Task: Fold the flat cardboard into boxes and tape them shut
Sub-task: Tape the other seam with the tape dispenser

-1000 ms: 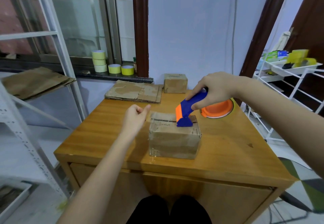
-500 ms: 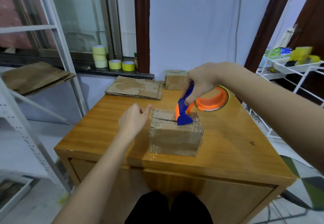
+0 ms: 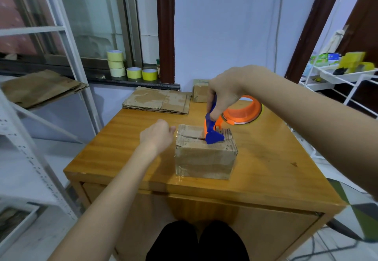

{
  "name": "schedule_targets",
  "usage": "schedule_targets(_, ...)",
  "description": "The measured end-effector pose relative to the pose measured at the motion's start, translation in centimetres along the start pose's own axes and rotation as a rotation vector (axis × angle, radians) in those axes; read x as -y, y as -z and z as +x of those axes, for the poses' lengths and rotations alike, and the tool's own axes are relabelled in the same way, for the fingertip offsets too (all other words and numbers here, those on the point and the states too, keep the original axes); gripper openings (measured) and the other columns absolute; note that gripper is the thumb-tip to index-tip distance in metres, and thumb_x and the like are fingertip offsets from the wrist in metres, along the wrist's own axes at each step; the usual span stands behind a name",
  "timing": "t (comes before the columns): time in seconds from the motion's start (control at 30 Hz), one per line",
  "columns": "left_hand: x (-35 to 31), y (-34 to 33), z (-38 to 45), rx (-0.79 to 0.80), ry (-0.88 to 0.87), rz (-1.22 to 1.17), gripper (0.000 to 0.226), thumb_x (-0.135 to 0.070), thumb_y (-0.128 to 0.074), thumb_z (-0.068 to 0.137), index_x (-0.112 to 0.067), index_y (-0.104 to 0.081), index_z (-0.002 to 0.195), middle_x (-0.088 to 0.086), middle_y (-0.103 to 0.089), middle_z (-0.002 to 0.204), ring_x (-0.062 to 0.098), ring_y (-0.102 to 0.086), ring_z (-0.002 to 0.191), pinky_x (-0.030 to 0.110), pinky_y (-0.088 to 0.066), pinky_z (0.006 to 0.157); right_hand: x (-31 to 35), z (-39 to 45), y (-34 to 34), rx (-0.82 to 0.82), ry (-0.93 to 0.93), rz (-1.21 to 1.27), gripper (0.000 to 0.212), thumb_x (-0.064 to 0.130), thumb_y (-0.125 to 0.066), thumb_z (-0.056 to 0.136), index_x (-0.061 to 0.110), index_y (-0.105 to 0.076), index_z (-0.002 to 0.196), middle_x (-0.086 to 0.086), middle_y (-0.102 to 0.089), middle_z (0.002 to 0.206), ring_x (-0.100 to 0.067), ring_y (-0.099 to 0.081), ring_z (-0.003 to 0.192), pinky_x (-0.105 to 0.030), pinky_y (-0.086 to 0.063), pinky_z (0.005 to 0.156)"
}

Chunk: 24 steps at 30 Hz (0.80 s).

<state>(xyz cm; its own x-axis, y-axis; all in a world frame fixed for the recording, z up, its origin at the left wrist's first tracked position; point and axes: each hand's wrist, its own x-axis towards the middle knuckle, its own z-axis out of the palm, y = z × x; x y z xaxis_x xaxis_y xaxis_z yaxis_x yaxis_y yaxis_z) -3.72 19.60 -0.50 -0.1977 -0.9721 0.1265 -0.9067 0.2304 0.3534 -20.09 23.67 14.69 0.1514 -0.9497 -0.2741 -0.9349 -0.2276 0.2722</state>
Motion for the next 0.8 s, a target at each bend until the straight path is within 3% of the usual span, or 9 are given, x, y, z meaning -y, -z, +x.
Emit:
schedule_targets(0.13,0.3,-1.7,-0.2,-0.016,0.046,-0.172,0.033,-0.039,-0.033,0.103,-0.009,-0.039,0.09,-0.002,-0.045,0.067,0.015,-0.043,0.058,0.032,-0.031,0.054,-0.1,0.0,-0.2,-0.002,0.002,0.017,0.033,0.052,-0.068,0.076,0.035,-0.071,0.105,0.023,-0.057,0.082,-0.007,-0.051,0.077,-0.027,-0.041,0.071)
schedule_targets(0.23,0.1,-3.1,-0.2,0.026,0.139,-0.504,0.039,-0.039,-0.036,0.102,-0.012,-0.039,0.074,0.001,-0.043,0.067,0.014,-0.04,0.059,0.028,-0.028,0.051,-0.2,0.0,-0.2,0.0,0.007,0.03,0.033,0.052,-0.068,0.076,0.036,-0.071,0.105,0.023,-0.057,0.082,-0.008,-0.052,0.079,-0.027,-0.043,0.074)
schedule_targets(0.33,-0.1,-4.2,-0.4,0.042,0.202,-0.7,0.038,-0.04,-0.037,0.101,-0.01,-0.044,0.077,0.002,-0.048,0.069,0.012,-0.044,0.06,0.023,-0.03,0.049,-0.3,-0.1,-0.3,-0.008,0.009,0.04,0.032,0.051,-0.068,0.076,0.036,-0.071,0.104,0.022,-0.058,0.082,-0.006,-0.052,0.076,-0.027,-0.042,0.071)
schedule_targets(0.43,-0.1,-4.1,-0.3,0.067,0.172,-0.679,0.042,-0.041,-0.035,0.101,-0.01,-0.047,0.076,0.003,-0.049,0.069,0.014,-0.044,0.06,0.025,-0.035,0.053,-0.4,-0.1,-0.4,-0.015,0.01,0.052,0.031,0.051,-0.068,0.076,0.036,-0.071,0.103,0.02,-0.059,0.084,-0.003,-0.05,0.074,-0.024,-0.041,0.064)
schedule_targets(0.5,0.0,-3.7,-0.5,0.131,0.15,-0.671,0.049,-0.044,-0.031,0.101,-0.004,-0.055,0.09,0.005,-0.053,0.075,0.016,-0.048,0.066,0.029,-0.041,0.062,-0.5,-0.2,-0.5,-0.026,0.001,0.057,0.032,0.053,-0.068,0.075,0.037,-0.071,0.103,0.018,-0.062,0.088,-0.005,-0.052,0.077,-0.025,-0.042,0.066)
schedule_targets(0.57,0.4,-3.6,-1.2,0.234,0.177,-0.661,0.067,-0.053,-0.024,0.099,0.003,-0.051,0.123,0.01,-0.061,0.093,0.022,-0.057,0.082,0.036,-0.047,0.077,-0.6,-0.3,-0.7,-0.036,0.002,0.065,0.031,0.053,-0.068,0.075,0.038,-0.072,0.102,0.016,-0.065,0.094,-0.006,-0.053,0.079,-0.025,-0.043,0.068)
schedule_targets(0.67,0.8,-4.6,-2.3,0.33,0.265,-0.628,0.066,-0.056,-0.023,0.098,-0.003,-0.044,0.131,0.012,-0.06,0.099,0.017,-0.048,0.077,0.029,-0.041,0.061,-0.9,-0.6,-0.9,-0.043,0.014,0.087,0.03,0.051,-0.068,0.076,0.037,-0.072,0.102,0.012,-0.067,0.1,-0.007,-0.052,0.079,-0.023,-0.043,0.068)
schedule_targets(0.73,0.8,-5.6,-2.3,0.229,0.292,-0.735,0.043,-0.038,-0.033,0.103,-0.005,-0.046,0.127,0.015,-0.057,0.119,0.019,-0.048,0.09,0.034,-0.044,0.074,-1.1,-0.6,-1.1,-0.04,0.015,0.095,0.032,0.051,-0.068,0.077,0.036,-0.072,0.105,0.015,-0.065,0.096,-0.005,-0.052,0.077,-0.023,-0.043,0.067)
schedule_targets(0.8,0.6,-5.7,-2.3,0.027,0.277,-0.898,0.029,-0.025,-0.037,0.103,-0.008,-0.05,0.122,0.011,-0.057,0.123,0.02,-0.052,0.103,0.038,-0.045,0.093,-1.2,-0.6,-1.1,-0.044,0.006,0.097,0.033,0.051,-0.067,0.076,0.036,-0.071,0.105,0.019,-0.062,0.091,-0.003,-0.051,0.077,-0.023,-0.042,0.067)
